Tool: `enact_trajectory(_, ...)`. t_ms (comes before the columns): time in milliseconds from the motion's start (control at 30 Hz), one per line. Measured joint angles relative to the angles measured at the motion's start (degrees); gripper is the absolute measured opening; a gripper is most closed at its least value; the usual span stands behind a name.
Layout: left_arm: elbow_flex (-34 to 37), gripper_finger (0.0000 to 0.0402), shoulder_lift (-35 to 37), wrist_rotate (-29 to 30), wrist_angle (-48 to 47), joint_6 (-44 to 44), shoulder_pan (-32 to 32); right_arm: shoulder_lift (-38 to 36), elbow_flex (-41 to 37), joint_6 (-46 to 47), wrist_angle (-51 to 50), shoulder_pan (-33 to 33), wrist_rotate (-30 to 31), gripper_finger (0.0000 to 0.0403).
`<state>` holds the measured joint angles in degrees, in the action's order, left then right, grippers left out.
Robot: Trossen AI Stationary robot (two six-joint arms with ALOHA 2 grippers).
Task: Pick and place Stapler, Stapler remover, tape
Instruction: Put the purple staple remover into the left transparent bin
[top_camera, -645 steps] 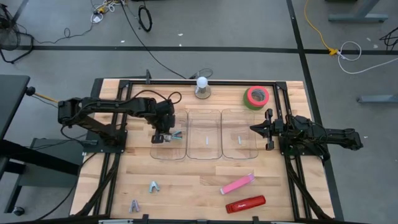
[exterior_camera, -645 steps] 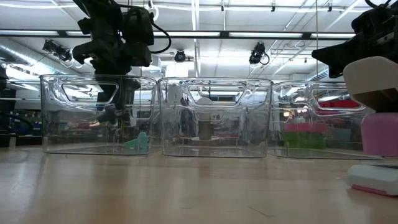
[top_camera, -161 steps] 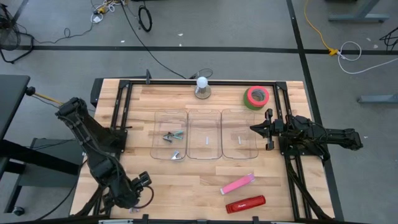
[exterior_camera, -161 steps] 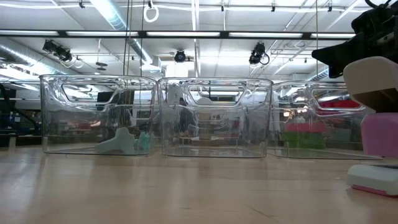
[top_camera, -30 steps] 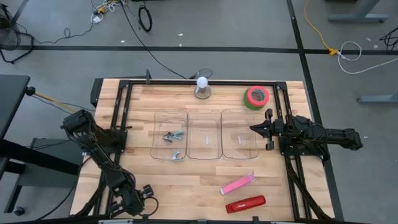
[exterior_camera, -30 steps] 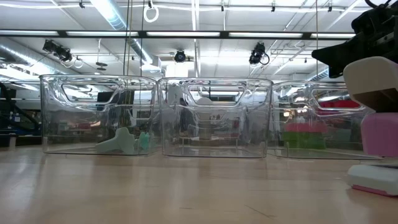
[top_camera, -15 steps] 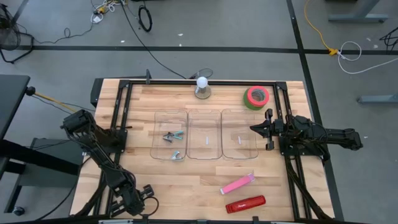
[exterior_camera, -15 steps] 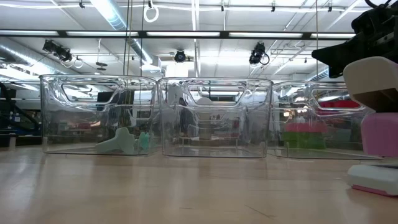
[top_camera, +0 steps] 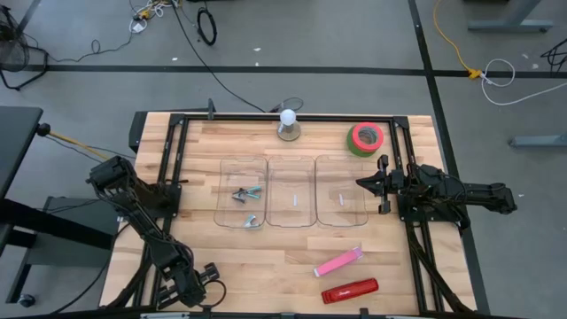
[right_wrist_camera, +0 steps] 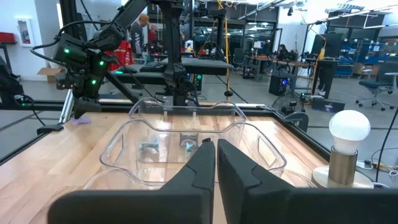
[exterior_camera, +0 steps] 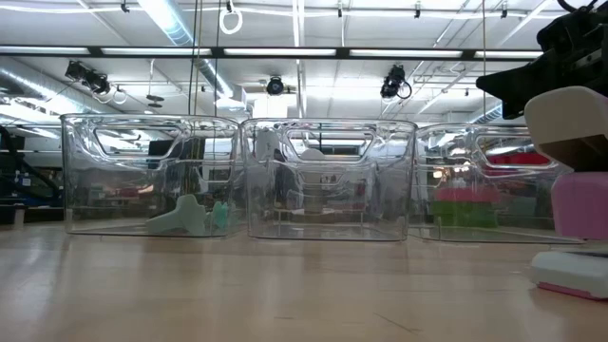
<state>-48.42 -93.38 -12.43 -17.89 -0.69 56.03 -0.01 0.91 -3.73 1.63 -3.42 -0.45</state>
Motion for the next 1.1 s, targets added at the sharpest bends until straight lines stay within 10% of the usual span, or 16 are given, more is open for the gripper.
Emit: enact_trajectory(1100, -10.4, 0.0002, 0.0, -1.8, -8.0, 6.5, -3.7, 0.0, 0.0, 0.0, 0.0, 0.0, 0.0, 0.0022)
